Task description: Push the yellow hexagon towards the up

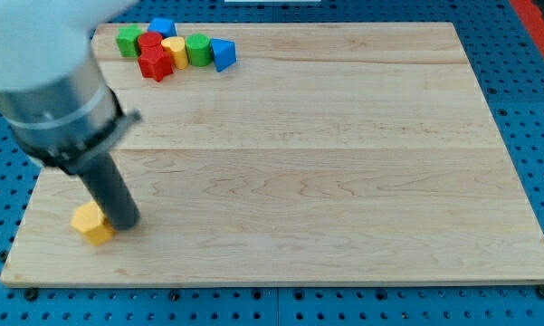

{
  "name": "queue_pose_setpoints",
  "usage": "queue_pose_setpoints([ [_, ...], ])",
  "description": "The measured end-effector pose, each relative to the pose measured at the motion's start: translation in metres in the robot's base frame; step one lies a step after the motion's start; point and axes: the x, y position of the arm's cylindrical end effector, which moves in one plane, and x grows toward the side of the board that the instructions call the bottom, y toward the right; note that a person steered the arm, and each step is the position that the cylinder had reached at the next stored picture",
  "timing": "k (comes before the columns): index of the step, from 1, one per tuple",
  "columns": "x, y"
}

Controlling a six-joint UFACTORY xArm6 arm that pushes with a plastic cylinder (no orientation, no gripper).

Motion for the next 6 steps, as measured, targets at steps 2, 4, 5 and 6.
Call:
queue_pose_setpoints([
  [2, 0.057, -0.004],
  [4, -0.02, -0.072],
  [5, -0.022, -0.064],
  [6, 0.004, -0.055],
])
